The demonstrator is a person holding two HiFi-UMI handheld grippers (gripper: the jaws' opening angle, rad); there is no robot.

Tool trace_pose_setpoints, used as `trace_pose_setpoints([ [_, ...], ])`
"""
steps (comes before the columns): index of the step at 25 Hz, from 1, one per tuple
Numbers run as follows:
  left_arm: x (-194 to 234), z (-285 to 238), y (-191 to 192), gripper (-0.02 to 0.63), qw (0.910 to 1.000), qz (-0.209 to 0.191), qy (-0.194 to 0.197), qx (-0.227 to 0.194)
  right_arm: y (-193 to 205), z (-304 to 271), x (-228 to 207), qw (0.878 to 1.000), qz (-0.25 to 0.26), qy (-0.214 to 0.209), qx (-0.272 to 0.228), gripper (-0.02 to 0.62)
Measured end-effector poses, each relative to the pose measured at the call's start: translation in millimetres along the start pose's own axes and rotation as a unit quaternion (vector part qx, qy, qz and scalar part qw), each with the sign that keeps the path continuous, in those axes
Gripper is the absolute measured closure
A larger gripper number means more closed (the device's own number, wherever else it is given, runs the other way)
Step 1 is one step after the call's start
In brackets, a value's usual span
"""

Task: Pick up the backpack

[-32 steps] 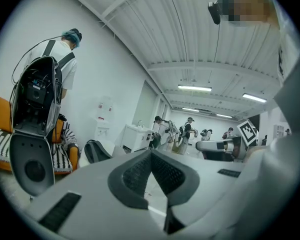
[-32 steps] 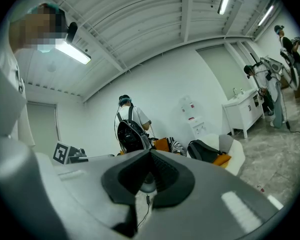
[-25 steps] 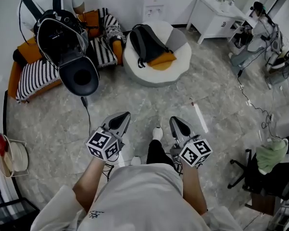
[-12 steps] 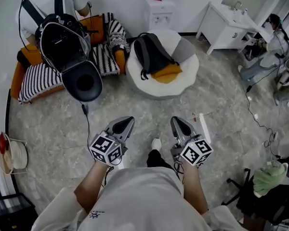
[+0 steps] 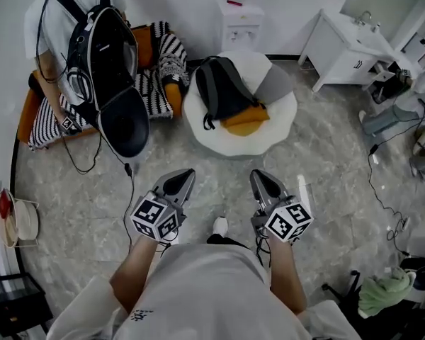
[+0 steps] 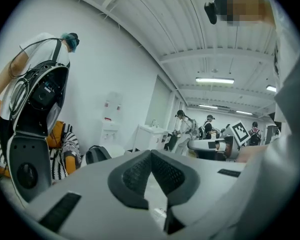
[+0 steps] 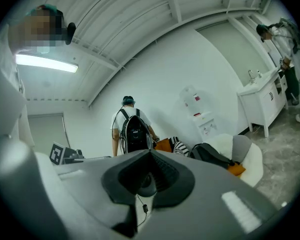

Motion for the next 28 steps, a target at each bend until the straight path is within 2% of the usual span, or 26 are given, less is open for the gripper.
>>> trace_pose_setpoints([
  [7, -9.2, -45.3, -10.9, 0.609, 0.9999, 0.002, -0.012, 0.007, -24.2, -8.7, -48.0, 1.000, -0.015, -0.006, 0.008, 0.592],
  [16, 12.6, -63.7, -19.3, 0.609, 0.9990, 0.002, -0.042, 0.017, -26.4, -20.1, -67.8, 1.000, -0.029, -0.006, 0.006, 0.592],
  [21, 32.7, -79.8, -24.5, 0.609, 0.9991, 0.002, -0.040, 0.013, -33.5, -33.4, -71.5, 1.000, -0.014, 0.000, 0.006, 0.592],
  [28, 63.5, -123.3, -25.4, 0.607, 0.9999, 0.009, -0.013, 0.004, -50.7, -57.6, -93.5, 1.000, 0.001, 0.023, 0.005, 0.592],
])
Point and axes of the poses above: the fingertips, and each gripper's own axes: z backward along the fingers, x to its left, y out of its underside, the point moved 8 cm from there along z, backward along the fingers, and after that the axes turned 10 degrees about -z, right-handed, at the moved point
